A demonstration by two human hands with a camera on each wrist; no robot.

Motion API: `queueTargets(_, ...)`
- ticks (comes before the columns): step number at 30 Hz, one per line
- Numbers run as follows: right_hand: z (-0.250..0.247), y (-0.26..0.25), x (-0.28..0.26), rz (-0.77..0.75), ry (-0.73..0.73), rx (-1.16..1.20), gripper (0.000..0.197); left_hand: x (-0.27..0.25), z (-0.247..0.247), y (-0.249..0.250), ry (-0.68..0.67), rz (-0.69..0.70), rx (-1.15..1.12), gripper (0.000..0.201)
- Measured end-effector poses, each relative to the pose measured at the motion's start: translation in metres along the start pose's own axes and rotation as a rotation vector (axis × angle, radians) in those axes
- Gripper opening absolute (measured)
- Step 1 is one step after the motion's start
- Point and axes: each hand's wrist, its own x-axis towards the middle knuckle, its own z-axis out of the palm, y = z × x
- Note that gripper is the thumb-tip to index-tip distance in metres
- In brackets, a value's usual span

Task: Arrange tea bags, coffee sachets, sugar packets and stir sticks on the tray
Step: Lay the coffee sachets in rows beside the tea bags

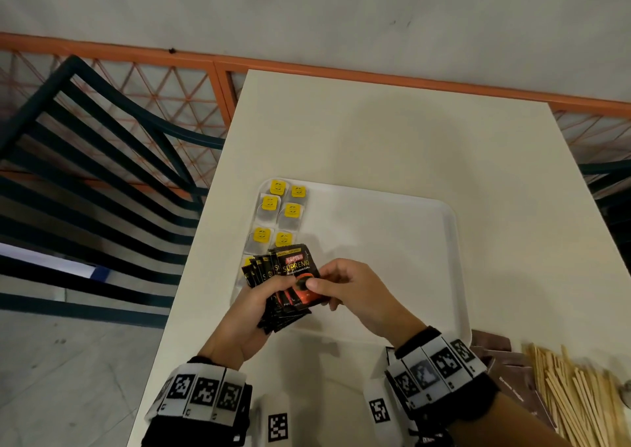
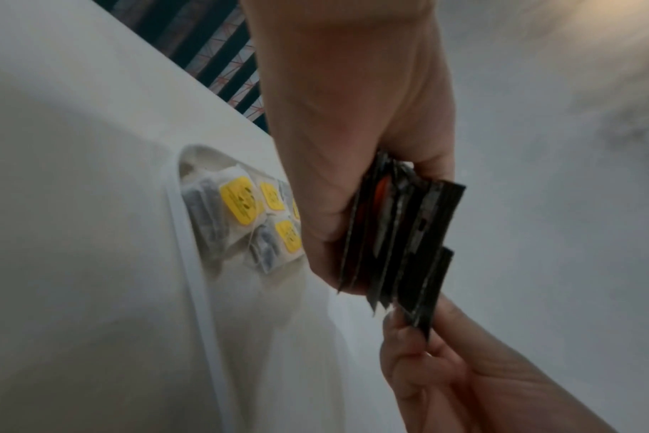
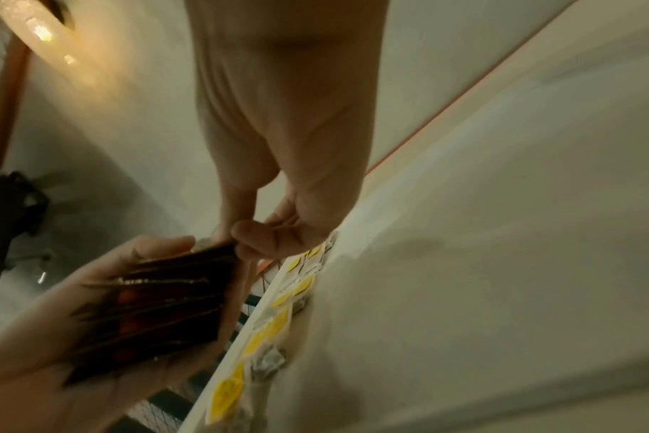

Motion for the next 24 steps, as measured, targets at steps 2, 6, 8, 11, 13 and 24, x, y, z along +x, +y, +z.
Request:
queueTargets(2,0.0,0.001,0.004,0.03,0.035,0.038,0.012,0.0,-0.003,-0.003,-0.005,-0.026,-0.039,0.031)
queueTargets(6,-0.003,0.002,0.011,0.097,0.04,0.212,0.009,0.003,-0.009,-0.01,0.073,-0.037,-0.079,0.03)
queueTargets(8,-0.009,0.0,0.016,0.099,0.101,0.401,0.01,0.004,-0.014,-0.01,0.143,-0.039,-0.097,0.026)
queueTargets(11,-0.023,-0.006,0.032,0.098,0.278,0.53,0.015,0.003,-0.023,-0.009,0.199,-0.022,-0.114,0.024)
queueTargets(13,-0.03,-0.012,0.046,0.106,0.382,0.425,0.016,0.002,-0.027,-0.008,0.184,-0.008,-0.11,0.023)
queueTargets(24,-0.034,-0.028,0.117,0.076,0.533,0.117,0.015,0.001,-0.033,-0.004,0.123,0.049,-0.116,0.038)
